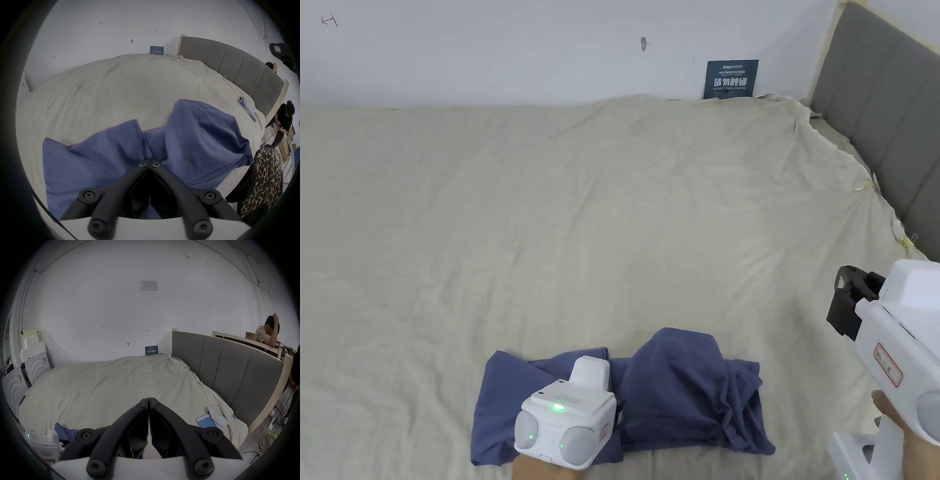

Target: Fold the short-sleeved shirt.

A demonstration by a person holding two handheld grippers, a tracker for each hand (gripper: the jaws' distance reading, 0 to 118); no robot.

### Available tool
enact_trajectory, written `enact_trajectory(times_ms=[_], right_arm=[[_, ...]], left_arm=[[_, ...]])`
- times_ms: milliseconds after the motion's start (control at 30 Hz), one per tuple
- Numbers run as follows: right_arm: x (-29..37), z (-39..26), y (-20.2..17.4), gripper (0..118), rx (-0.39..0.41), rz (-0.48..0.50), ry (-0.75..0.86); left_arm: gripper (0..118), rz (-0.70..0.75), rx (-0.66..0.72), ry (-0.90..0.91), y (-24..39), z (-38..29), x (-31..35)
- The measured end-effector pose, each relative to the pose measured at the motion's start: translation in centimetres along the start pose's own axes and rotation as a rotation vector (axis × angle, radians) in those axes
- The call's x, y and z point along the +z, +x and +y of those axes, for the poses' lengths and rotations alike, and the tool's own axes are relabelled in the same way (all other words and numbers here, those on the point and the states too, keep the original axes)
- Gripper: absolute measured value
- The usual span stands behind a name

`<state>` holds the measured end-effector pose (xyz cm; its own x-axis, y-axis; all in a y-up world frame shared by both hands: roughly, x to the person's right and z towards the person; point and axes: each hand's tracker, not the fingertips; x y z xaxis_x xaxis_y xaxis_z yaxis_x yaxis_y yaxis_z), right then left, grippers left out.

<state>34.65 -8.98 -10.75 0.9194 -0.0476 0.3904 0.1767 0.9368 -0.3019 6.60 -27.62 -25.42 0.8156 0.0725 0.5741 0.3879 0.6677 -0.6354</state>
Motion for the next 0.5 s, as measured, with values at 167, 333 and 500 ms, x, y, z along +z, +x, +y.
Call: enact_trajectory(times_ms=[167,333,500], right_arm=[[0.2,-0.1,0.4,0,0.0,-0.003,0.0],[0.1,0.2,0.5,0,-0.001,-0.004,0.006],[0.0,0.6,-0.3,0,0.004,0.009,0.013]], left_arm=[[0,-0.007,0.024,0.001,-0.5,0.5,0.4],[0,-0.079,0.091,0.068,-3.3,3.1,4.5],[0,-0.153,0.204,0.078,-8.7,5.2,8.4]])
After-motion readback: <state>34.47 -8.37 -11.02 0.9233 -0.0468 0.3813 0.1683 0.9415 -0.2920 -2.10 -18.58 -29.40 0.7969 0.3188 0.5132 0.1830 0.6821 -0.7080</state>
